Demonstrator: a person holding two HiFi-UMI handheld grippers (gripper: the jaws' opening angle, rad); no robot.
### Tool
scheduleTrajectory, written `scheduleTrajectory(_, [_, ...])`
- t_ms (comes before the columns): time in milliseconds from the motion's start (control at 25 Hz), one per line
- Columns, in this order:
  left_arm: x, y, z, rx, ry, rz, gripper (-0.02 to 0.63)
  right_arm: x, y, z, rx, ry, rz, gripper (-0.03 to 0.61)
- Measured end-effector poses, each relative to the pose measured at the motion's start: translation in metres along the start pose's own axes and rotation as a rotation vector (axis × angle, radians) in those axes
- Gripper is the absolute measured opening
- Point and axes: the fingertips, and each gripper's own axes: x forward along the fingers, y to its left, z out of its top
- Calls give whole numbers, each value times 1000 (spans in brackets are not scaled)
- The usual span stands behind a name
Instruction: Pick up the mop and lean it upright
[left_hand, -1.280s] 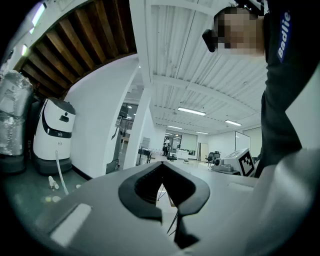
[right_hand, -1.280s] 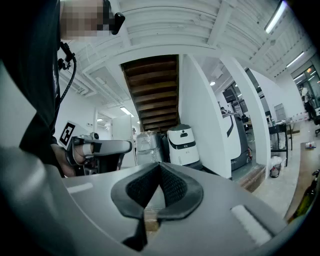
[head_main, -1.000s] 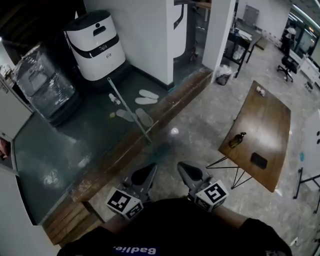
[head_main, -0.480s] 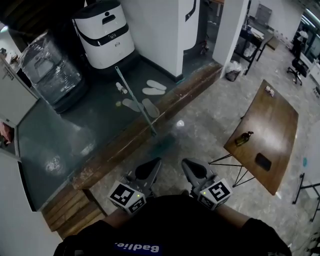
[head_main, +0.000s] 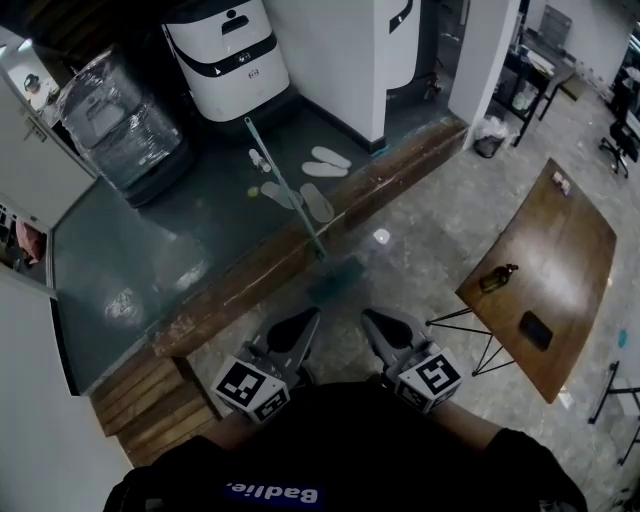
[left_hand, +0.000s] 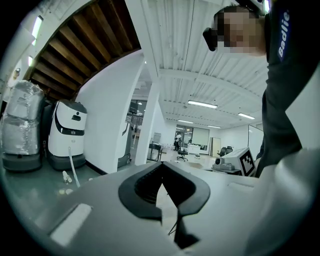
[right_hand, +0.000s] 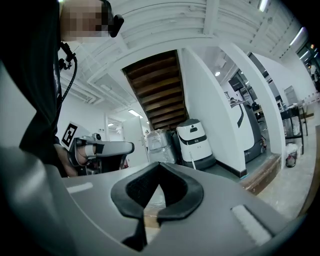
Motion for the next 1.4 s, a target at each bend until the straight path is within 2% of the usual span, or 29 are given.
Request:
scheduleTrajectory(200, [10, -10, -5, 5, 4, 35, 18, -6, -18, -5, 36, 17, 16, 6])
scheduleTrajectory(320, [8, -9, -7, 3, 9, 58, 46, -5, -24, -7, 55, 10, 29, 6])
scheduleTrajectory(600, [20, 26, -11, -42, 3, 86, 58, 18, -40, -16, 40, 62, 25, 6])
scheduleTrajectory(840, [42, 88, -3, -74, -29, 60, 72, 59, -64, -8, -8, 105, -45, 6])
scheduleTrajectory(1160, [60, 197, 13, -96, -53, 15, 80, 160, -79, 9, -44, 141, -104, 6])
scheduleTrajectory(1400, [66, 264, 20, -113, -46, 25, 78, 219, -79, 19, -61, 158, -92, 6])
